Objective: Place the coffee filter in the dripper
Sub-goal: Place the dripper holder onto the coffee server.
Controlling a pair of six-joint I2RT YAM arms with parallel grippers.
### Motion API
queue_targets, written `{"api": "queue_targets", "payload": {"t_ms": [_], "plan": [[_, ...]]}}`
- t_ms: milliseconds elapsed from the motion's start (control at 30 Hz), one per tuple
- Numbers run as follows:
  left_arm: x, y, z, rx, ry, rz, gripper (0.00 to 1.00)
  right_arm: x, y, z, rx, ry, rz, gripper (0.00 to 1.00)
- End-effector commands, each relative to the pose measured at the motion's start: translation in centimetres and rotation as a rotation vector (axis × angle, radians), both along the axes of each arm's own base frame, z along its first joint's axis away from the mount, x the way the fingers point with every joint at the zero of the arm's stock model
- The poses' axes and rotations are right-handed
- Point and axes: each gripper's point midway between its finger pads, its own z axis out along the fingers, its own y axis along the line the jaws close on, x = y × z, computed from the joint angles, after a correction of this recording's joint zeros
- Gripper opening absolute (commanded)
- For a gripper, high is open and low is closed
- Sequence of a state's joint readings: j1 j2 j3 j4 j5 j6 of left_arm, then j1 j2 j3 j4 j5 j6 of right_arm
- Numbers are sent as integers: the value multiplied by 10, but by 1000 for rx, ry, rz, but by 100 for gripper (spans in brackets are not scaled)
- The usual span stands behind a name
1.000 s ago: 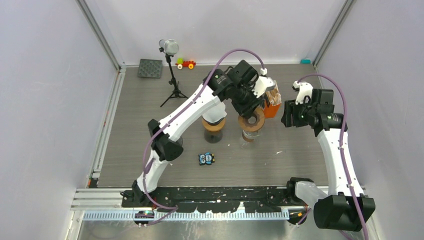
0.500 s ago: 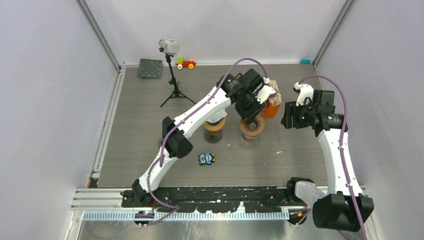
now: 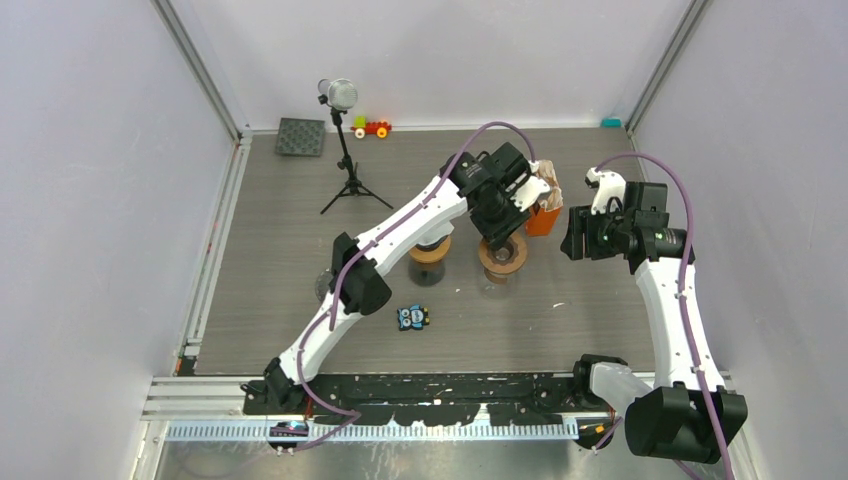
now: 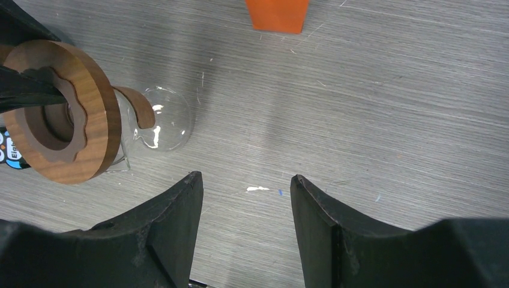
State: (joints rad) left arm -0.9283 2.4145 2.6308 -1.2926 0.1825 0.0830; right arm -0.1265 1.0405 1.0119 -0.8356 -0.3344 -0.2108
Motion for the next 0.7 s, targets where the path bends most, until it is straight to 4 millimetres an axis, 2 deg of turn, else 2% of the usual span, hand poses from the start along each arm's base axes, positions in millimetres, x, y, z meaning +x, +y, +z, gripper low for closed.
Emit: {"api": "queue_targets", "payload": {"t_ms": [0,400,667], "plan": [[2,-7,20,-49,-43,-8,33,1,1,5,0,-27,11,60],[2,-9,17,-41,-49,-17,44,1,0,3,-3,-21,10,60],[2,-10,18,-46,-58,-21,47,1,0,2,-2,-16,10,60]]}}
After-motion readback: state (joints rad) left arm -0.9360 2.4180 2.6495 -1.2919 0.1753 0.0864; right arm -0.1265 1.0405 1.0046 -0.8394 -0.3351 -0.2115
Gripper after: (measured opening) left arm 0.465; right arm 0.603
